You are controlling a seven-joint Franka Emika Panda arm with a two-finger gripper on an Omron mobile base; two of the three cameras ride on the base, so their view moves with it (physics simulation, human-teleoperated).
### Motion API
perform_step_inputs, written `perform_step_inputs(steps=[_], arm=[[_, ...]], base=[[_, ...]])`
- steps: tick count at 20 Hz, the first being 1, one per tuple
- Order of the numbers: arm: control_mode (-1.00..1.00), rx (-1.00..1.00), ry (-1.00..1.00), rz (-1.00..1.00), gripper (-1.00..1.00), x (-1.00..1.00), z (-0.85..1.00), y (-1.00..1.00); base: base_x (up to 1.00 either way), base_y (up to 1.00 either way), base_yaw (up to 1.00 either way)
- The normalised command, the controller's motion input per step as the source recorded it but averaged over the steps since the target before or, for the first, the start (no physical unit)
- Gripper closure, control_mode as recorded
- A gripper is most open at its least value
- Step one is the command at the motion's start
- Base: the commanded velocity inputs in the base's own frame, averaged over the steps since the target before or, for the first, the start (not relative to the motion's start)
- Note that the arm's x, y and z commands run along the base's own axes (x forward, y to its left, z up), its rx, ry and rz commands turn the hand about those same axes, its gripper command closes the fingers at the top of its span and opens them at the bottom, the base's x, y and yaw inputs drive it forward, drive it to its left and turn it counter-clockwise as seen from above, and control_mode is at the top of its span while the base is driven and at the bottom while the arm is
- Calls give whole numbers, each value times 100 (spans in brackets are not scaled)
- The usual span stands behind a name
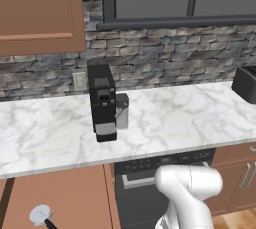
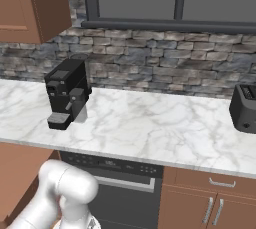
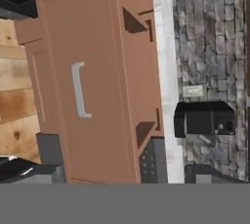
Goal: Take the pizza cutter from the drawer on the left and place it on the dining counter for cutting.
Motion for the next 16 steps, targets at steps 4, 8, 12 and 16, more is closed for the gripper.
perform_step_inputs(steps=[4, 8, 12, 16], arm=[[-100, 1, -13, -20, -100, 26, 100, -39], [-100, 5, -6, -23, -100, 60, 99, -54], [-100, 11, -2, -21, -100, 56, 99, -46], [-100, 16, 0, -9, -100, 18, 100, -23]], base=[[0, 0, 0], [0, 0, 0], [0, 0, 0], [0, 0, 0]])
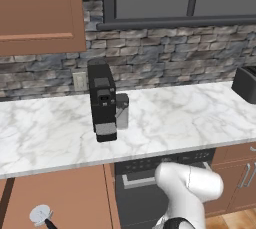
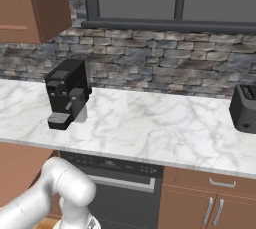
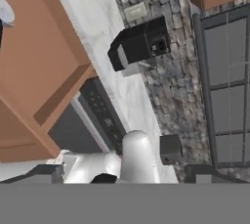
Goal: Take the pizza cutter from the drawer on the left and place it on the dining counter for cutting.
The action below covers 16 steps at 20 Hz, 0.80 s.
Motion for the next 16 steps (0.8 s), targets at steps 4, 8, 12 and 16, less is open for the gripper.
perform_step_inputs(steps=[4, 8, 12, 16], arm=[[-100, 21, 0, -8, -100, 44, 98, -47], [-100, 32, 6, -1, -100, 68, 67, -46], [-100, 40, 8, 4, -100, 69, 59, -37], [-100, 35, 24, 15, -100, 66, 1, -5]], base=[[0, 0, 0], [0, 0, 0], [0, 0, 0], [0, 0, 0]])
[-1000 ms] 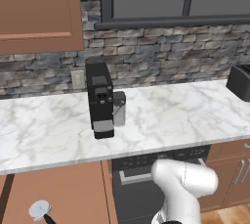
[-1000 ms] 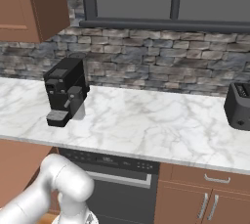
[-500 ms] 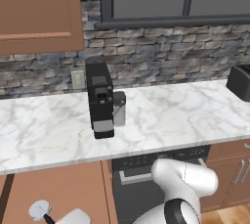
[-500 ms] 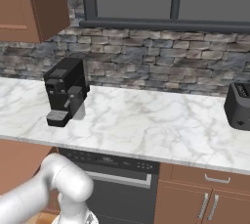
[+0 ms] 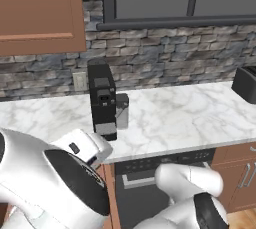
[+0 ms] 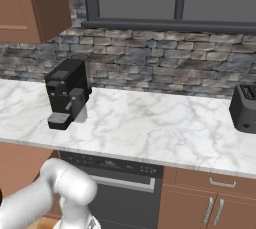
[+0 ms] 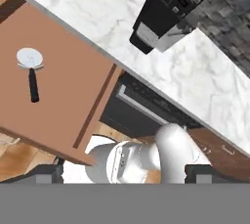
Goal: Take the pizza cutter from the drawer on the left and place it on the dining counter for cutting.
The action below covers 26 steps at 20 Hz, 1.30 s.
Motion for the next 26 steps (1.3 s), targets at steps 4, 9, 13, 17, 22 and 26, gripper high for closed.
perform_step_inputs(steps=[4, 9, 13, 17, 22, 26], arm=[[-100, 32, 37, 26, -100, 78, -47, 0], [-100, 27, 40, 28, -100, 82, -71, 6], [-100, 16, 34, 19, -100, 38, -51, 25], [-100, 0, 24, 3, -100, 29, -54, 45], [-100, -5, 22, -1, -100, 37, -39, 45], [-100, -7, 31, -6, -100, 24, -24, 36]], base=[[0, 0, 0], [0, 0, 0], [0, 0, 0], [0, 0, 0], [0, 0, 0], [0, 0, 0]])
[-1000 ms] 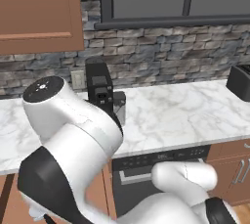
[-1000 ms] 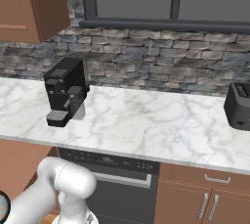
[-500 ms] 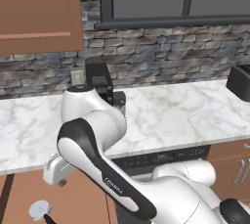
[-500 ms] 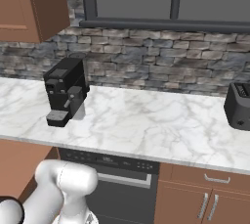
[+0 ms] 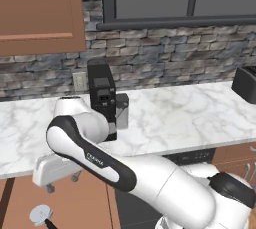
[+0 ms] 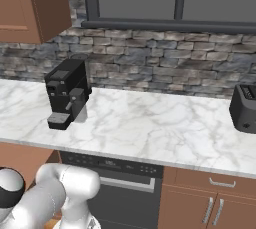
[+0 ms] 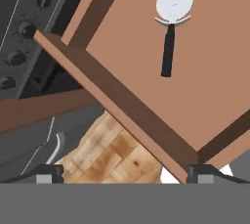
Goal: Take the pizza cutter from the drawer on the left and place it on the dining counter for cutting.
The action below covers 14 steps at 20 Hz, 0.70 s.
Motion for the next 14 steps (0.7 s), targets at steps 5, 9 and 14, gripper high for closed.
perform_step_inputs(steps=[5, 9, 14], arm=[[-100, -20, 12, -12, -100, 6, -36, 16], [-100, -29, 0, -13, -100, 3, -28, 8], [-100, -24, 0, -22, -100, 15, -35, 1]], base=[[0, 0, 0], [0, 0, 0], [0, 0, 0]])
